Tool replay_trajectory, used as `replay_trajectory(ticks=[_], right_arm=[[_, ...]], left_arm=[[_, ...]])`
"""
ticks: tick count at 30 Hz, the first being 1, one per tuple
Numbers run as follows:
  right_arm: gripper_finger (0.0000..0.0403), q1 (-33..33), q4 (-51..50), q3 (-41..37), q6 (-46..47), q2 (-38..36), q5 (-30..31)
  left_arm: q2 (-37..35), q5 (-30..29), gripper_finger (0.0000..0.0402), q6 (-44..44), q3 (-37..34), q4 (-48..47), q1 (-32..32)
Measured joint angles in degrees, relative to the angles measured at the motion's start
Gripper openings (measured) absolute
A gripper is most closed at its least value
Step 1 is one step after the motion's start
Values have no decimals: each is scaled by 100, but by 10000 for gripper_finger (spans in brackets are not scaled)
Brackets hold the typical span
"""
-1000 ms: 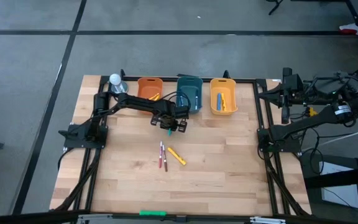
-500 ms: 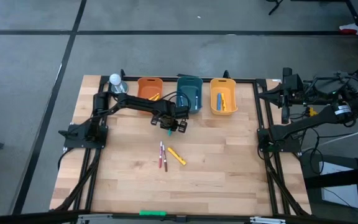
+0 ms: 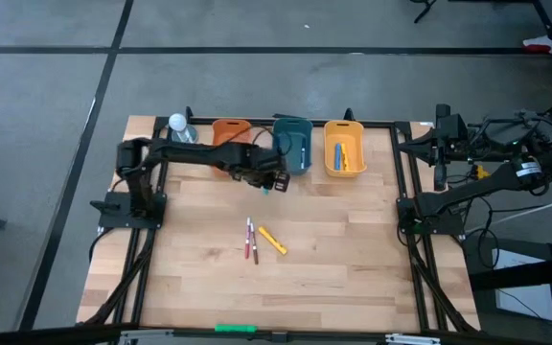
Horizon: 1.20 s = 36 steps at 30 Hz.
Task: Pick & Place Markers
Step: Put the light blue highlighter pen into the yellow bin
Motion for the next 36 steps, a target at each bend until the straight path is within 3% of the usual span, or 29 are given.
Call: replay_trajectory(ticks=[15, 21, 31, 36], right_arm=[[0, 0, 184, 0, 4, 19, 48], [0, -1, 225, 2, 11, 70, 48], [0, -1, 517, 2, -41, 272, 46], [0, 0, 722, 2, -122, 352, 44]], left_arm=[[-1557, -1034, 53, 1127, 9, 1561, -94], [-1730, -1025, 53, 1652, 11, 2446, -165], [-1778, -693, 53, 2195, 9, 3084, -289], [-1778, -366, 53, 3131, 9, 3651, -422]])
